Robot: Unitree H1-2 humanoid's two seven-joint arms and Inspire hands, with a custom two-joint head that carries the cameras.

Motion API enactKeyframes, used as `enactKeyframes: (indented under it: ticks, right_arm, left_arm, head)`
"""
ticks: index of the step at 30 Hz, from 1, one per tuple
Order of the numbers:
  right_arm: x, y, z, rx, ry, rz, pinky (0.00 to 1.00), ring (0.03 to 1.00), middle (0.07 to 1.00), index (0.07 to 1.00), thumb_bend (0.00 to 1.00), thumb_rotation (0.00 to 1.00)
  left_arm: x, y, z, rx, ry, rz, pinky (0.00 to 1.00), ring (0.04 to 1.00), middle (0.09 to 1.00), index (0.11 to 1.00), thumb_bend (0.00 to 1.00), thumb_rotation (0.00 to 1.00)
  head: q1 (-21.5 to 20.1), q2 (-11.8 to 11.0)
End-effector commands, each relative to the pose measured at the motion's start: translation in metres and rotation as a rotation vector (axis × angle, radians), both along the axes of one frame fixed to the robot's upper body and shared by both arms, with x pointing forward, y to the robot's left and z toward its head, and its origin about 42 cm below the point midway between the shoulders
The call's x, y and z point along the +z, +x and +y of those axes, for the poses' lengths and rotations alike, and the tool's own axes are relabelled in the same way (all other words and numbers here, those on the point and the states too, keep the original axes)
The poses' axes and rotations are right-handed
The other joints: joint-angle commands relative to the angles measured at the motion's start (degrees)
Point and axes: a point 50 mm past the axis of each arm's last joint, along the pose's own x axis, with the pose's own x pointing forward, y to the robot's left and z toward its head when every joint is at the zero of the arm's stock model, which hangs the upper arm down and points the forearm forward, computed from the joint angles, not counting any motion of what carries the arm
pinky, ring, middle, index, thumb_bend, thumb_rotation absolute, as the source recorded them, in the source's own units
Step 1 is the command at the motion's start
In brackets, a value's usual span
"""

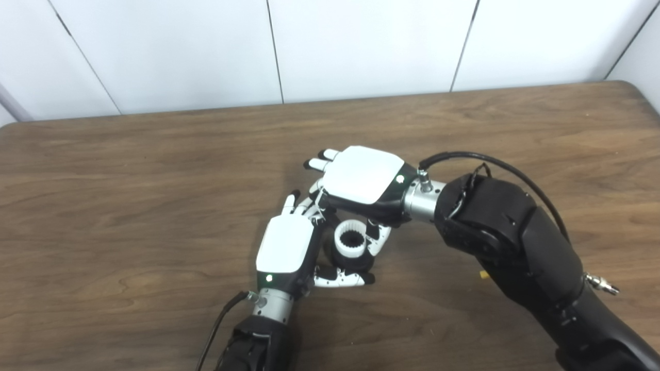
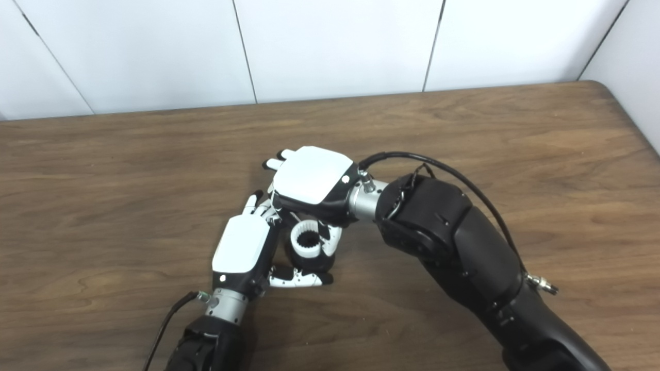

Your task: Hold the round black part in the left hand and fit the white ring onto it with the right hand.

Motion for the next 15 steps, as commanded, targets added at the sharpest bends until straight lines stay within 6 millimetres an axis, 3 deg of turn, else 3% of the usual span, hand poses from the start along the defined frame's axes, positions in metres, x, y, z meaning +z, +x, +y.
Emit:
enactKeyframes:
  ticks: [1, 15]
  right_arm:
    - [0.0074, -0.0004, 0.0010, 0.017, 0.002, -0.037, 1.00, 0.998, 0.827, 0.480, 0.53, 0.14]
    - [0.0026, -0.0014, -0.0027, 0.007, -0.012, -0.025, 1.00, 0.993, 0.831, 0.479, 0.53, 0.13]
  left_arm:
    - [0.0039, 0.0031, -0.0034, -0.003, 0.015, -0.014, 1.00, 0.886, 0.775, 0.482, 0.53, 0.06]
    - [0.0040, 0.0031, -0.0031, -0.002, 0.011, -0.012, 1.00, 0.893, 0.797, 0.482, 0.53, 0.05]
  head:
    - [0.0, 0.1]
    - [0.0, 0.1]
